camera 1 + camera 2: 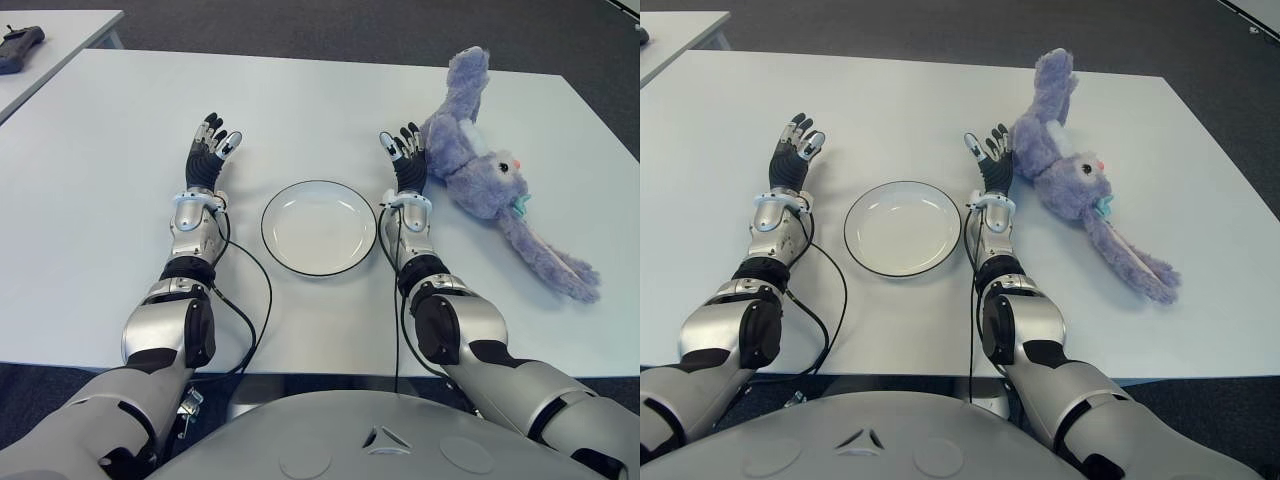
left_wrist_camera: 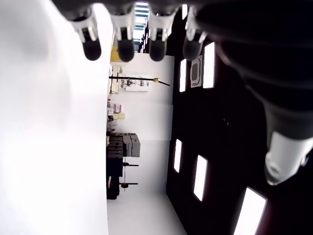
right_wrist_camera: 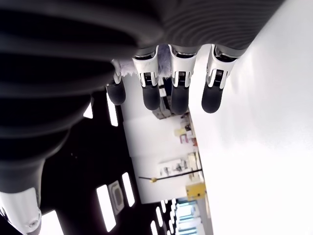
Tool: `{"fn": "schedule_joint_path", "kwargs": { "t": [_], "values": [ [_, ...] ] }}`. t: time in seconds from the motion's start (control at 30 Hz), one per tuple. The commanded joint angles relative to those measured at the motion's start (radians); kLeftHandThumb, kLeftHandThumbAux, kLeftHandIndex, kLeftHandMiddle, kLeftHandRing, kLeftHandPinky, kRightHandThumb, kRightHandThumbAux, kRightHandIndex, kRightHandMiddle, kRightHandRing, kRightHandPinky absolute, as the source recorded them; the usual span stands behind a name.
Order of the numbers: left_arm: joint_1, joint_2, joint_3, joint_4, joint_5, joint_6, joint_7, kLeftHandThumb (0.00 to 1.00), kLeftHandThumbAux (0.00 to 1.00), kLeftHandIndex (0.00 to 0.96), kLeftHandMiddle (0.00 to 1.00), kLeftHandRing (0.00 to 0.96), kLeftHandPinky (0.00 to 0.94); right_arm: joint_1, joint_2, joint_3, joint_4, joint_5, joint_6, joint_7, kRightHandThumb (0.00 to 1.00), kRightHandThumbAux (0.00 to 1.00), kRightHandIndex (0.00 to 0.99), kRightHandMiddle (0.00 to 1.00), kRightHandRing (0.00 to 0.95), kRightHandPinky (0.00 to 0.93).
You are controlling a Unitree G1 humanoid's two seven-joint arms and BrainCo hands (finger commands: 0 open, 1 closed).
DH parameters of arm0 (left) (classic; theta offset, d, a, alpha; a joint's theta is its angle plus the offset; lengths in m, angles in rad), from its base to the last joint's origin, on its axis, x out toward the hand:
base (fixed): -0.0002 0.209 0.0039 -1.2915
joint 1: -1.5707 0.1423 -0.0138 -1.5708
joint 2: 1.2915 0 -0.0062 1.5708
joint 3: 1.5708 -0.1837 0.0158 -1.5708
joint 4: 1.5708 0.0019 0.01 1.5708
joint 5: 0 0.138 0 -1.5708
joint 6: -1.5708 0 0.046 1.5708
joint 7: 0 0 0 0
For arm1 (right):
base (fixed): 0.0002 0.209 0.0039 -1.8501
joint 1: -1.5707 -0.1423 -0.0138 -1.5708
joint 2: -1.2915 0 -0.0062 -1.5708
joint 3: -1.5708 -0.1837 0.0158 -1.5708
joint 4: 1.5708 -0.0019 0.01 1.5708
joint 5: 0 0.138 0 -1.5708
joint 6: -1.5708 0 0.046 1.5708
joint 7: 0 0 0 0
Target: Put the doll into the plate.
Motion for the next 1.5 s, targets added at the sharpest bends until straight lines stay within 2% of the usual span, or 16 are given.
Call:
{"fn": "schedule_joint_path", "kwargs": {
  "t": [0.03,0.77,1.13,1.5],
  "values": [
    [0.255,-0.091,0.015,0.166,-0.017,0.024,0.029,0.000,0.602,0.034,0.036,0.000,0.000,0.252,0.026,-0.012,0.158,0.006,0.058,-0.019,0.000,0.632,0.062,0.093,0.096,0.124],
    [0.254,-0.095,0.023,0.161,-0.030,0.017,0.005,0.000,0.590,0.011,0.019,0.000,0.000,0.240,0.027,-0.003,0.152,0.005,0.045,-0.036,0.000,0.641,0.060,0.091,0.094,0.125],
    [0.247,-0.096,0.027,0.164,-0.030,0.028,0.013,0.000,0.606,0.024,0.021,0.000,0.000,0.214,0.036,0.036,0.121,-0.025,0.002,-0.082,0.000,0.656,0.048,0.083,0.086,0.111],
    [0.248,-0.097,0.014,0.158,-0.018,0.027,0.011,0.000,0.602,0.000,0.010,0.000,0.000,0.219,0.048,0.086,0.071,-0.068,-0.067,-0.107,0.000,0.676,0.034,0.072,0.075,0.091]
  ]
}}
